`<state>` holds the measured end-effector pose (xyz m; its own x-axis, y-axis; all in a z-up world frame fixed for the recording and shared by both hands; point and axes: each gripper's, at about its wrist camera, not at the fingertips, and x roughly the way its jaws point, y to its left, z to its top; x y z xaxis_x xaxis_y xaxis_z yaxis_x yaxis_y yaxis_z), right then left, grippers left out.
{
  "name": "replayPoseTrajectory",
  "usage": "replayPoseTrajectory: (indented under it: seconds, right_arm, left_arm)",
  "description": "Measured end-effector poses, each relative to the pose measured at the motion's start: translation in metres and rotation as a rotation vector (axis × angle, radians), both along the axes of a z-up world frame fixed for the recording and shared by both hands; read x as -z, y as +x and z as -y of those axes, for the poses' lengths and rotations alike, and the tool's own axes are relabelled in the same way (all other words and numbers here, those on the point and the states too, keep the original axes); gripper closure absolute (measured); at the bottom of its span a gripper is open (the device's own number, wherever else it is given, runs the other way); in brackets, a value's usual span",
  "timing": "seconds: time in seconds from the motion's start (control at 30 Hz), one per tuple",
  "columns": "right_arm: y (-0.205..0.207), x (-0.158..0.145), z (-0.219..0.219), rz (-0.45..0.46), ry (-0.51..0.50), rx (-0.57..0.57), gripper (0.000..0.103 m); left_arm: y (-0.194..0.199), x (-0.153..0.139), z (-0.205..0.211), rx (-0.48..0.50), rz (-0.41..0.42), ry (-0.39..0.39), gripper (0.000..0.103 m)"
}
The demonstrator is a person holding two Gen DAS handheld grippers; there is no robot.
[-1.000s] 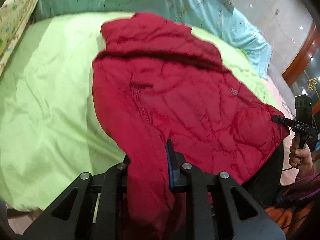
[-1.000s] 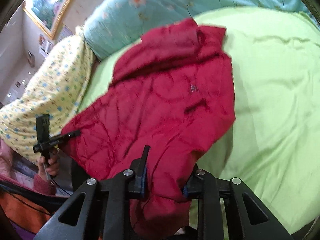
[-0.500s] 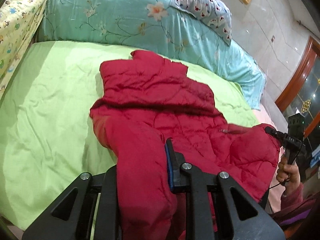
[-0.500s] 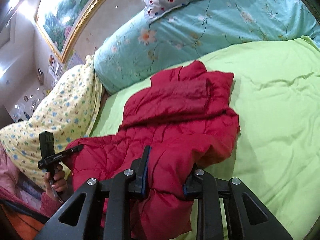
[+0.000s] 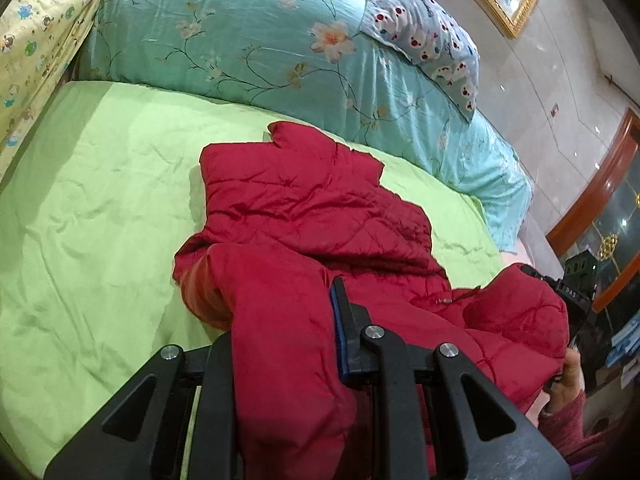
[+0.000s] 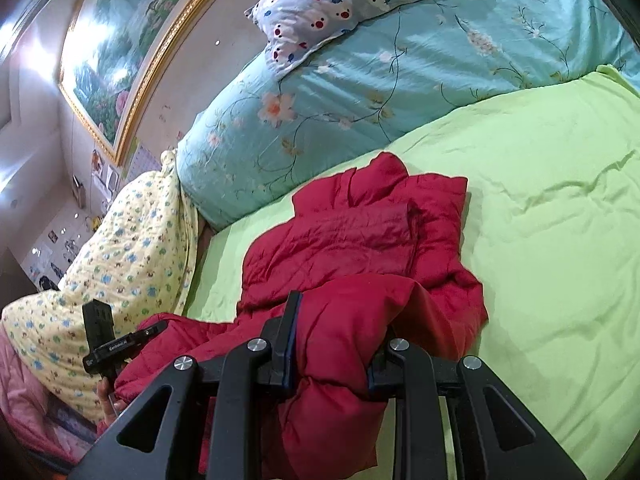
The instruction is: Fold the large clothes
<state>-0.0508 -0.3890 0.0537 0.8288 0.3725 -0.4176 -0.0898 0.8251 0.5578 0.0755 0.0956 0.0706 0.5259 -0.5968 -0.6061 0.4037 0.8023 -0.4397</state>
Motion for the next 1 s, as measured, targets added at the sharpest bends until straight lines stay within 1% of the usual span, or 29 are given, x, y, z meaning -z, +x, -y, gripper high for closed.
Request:
replayPoseTrajectory:
  seconds: [0.3, 0.53, 0.6, 0.77, 1.0]
  right_arm:
    - [0.031, -0.008, 0.016, 0.017, 0.052, 0.061, 0.077]
    - [0.069, -0.007, 0.032, 0.029, 0.105, 0.109, 0.075]
    - [0.081, -0.004, 0.037, 0.029, 0.122, 0.126, 0.074]
    - [0.113, 0.009, 0.053, 0.013, 0.152, 0.192, 0.074]
    - [0.147, 0.029, 0.067, -0.024, 0.184, 0.249, 0.074]
  left_arm:
    - [0.042, -0.011, 0.010, -0.048, -0.020, -0.038, 0.084]
    - [0.082, -0.012, 0.019, -0.101, -0.037, -0.054, 0.082]
    - [0.096, -0.010, 0.021, -0.118, -0.043, -0.061, 0.082]
    - [0.131, -0.002, 0.029, -0.159, -0.060, -0.048, 0.082]
    - [0.181, 0.019, 0.046, -0.181, -0.105, -0.038, 0.082]
